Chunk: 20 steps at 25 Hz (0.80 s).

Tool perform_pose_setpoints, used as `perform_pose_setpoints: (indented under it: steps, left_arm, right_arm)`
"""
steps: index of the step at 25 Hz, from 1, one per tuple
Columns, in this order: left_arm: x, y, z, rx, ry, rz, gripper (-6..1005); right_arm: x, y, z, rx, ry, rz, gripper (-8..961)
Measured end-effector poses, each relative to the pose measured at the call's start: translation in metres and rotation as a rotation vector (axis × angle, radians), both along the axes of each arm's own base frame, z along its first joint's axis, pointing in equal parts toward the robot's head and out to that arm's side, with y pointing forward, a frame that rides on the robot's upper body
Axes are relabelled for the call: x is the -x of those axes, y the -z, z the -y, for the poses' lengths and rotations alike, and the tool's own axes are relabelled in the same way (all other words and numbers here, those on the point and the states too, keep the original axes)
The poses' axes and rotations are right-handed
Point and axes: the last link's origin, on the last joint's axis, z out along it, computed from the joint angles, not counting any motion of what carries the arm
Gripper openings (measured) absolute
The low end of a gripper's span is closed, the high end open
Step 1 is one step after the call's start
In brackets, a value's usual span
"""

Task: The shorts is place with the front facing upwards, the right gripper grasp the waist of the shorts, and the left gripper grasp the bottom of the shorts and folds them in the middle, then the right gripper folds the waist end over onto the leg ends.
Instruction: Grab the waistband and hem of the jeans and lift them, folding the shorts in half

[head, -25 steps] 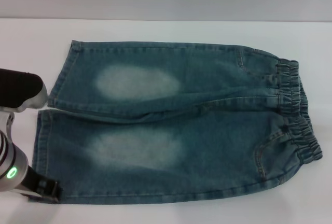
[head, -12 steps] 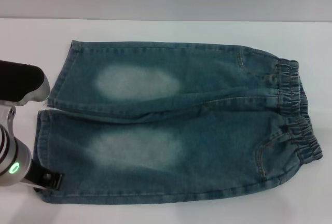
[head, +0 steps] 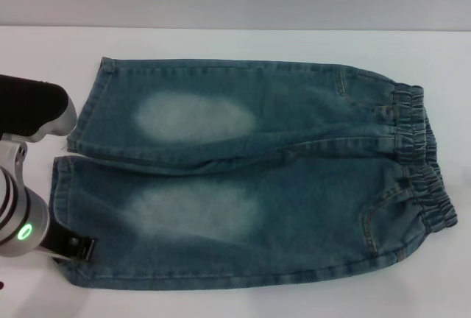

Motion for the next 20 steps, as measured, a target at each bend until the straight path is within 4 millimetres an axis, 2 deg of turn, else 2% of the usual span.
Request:
perform_pose_setpoints:
  steps: [3,11,20]
  left_arm:
    - [-0.002,-0.001,0.0,-0.004,0.007,0.004,20]
    - [-0.009,-0.001,-0.003,-0.01,0.025,0.009,20]
    - [-0.012,-0.001,-0.006,-0.011,0.035,0.006,20]
  right_arm:
    - [0.005,0.01,-0.001,0.023,-0.013,-0.045,709]
    - [-0.002,0.034,0.002,0.089,0.025,-0.106,708]
    - [-0.002,0.044,0.001,0.115,0.026,-0.121,709]
